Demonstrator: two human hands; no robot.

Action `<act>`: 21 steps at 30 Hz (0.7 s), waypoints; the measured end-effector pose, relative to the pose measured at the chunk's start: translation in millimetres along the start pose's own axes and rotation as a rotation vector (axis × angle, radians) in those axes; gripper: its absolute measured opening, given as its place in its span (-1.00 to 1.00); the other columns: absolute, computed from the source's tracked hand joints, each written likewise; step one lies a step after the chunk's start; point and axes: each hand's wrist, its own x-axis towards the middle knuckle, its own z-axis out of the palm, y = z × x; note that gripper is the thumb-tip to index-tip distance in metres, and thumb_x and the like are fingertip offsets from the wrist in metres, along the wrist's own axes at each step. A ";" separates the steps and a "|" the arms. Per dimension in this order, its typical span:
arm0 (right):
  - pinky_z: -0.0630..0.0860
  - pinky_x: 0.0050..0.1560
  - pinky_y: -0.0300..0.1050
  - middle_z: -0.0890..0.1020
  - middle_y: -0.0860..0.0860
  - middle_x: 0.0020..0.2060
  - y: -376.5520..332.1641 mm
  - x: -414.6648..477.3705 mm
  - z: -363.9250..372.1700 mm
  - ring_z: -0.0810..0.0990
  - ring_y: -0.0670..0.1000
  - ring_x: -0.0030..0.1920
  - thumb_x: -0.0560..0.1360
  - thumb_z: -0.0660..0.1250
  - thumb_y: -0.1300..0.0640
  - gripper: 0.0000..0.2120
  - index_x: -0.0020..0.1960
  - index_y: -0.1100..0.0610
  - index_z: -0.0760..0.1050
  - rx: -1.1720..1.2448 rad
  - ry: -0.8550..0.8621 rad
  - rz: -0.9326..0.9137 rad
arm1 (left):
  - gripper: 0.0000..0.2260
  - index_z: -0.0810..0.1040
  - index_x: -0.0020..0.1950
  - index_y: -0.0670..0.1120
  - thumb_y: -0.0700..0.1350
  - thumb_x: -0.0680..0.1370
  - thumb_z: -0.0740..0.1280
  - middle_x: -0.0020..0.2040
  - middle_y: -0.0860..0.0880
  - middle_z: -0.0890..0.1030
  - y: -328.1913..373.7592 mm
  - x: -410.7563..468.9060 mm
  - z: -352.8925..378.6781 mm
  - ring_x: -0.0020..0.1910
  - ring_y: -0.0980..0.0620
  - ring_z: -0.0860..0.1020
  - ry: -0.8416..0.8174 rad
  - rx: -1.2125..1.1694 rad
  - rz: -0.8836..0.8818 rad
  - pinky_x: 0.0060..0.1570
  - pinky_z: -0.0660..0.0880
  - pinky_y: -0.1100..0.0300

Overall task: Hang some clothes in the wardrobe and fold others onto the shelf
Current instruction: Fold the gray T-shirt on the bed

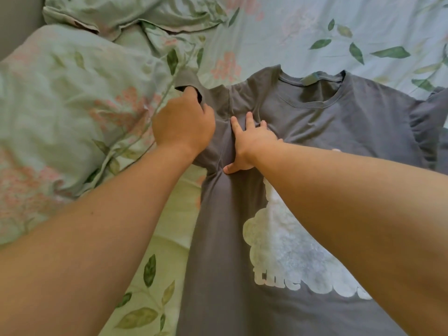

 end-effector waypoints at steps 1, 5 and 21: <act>0.18 0.38 0.52 -0.30 0.01 0.58 3.0 1.1 1.2 -0.13 0.29 0.58 0.19 0.51 -0.42 0.33 0.58 -0.14 -0.36 -0.015 0.016 -0.022 | -0.78 0.43 0.12 -0.14 -0.01 0.60 0.19 -0.06 -0.16 0.59 10.5 -3.8 0.4 -0.18 -0.19 0.48 -0.024 -0.019 0.026 -0.25 0.32 0.07; 0.40 0.35 0.19 -0.11 0.04 0.61 32.0 -3.9 -1.9 0.18 0.27 0.53 0.17 0.40 -0.55 0.26 0.60 -0.14 -0.21 -0.131 0.137 -0.208 | -0.74 0.40 0.23 -0.07 -0.04 0.56 0.25 0.03 -0.12 0.60 51.5 -20.7 13.1 -0.04 -0.20 0.57 -0.108 -0.111 0.074 -0.21 0.38 0.04; 0.59 0.17 0.02 0.62 0.01 0.09 102.7 -17.6 -26.4 0.60 0.06 0.10 0.48 0.40 0.10 -0.69 0.22 0.07 0.57 0.933 0.393 0.143 | -0.75 0.50 0.16 -0.02 0.10 0.63 0.18 -0.01 0.01 0.59 68.9 -82.6 74.4 -0.12 0.01 0.56 -0.248 -0.364 0.378 -0.12 0.52 0.06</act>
